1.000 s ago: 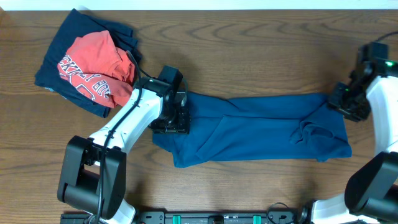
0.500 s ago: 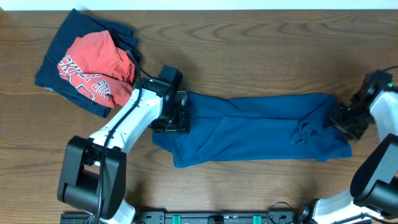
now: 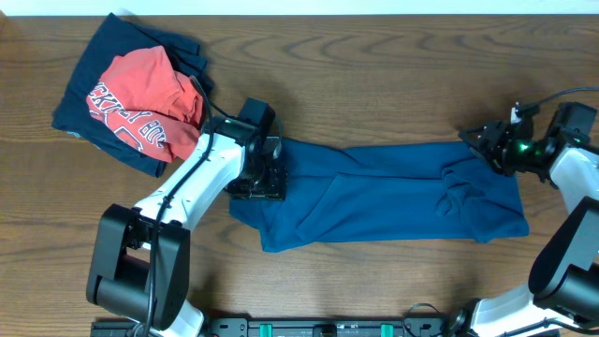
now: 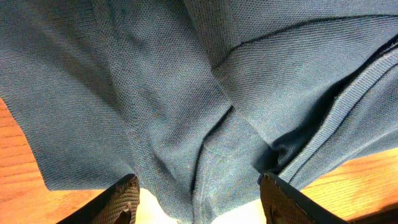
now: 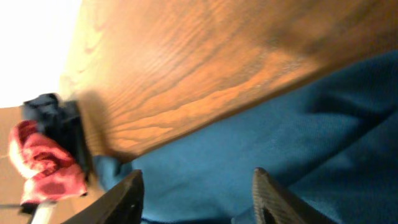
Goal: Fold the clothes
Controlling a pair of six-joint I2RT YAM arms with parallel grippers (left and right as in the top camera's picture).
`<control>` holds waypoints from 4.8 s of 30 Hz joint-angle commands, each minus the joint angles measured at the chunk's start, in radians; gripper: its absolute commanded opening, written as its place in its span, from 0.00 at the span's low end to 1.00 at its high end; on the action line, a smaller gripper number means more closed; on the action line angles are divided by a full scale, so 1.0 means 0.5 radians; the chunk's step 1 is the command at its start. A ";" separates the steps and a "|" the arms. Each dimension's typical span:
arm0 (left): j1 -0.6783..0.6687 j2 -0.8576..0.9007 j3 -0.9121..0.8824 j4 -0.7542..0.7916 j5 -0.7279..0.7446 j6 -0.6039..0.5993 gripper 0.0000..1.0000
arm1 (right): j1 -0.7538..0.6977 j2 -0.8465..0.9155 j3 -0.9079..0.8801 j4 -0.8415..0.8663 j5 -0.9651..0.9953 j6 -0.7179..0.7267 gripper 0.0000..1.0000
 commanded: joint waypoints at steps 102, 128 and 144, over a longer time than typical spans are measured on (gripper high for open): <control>-0.003 -0.032 0.007 0.010 -0.004 -0.072 0.65 | 0.513 -0.584 -0.640 -0.551 1.537 0.326 0.01; -0.003 -0.032 0.007 0.010 -0.004 -0.086 0.64 | 0.340 -0.783 -0.423 -0.507 1.170 0.074 0.53; -0.003 -0.032 0.008 0.137 0.143 -0.085 0.65 | -0.007 -0.696 -0.494 -0.526 0.921 -0.007 0.31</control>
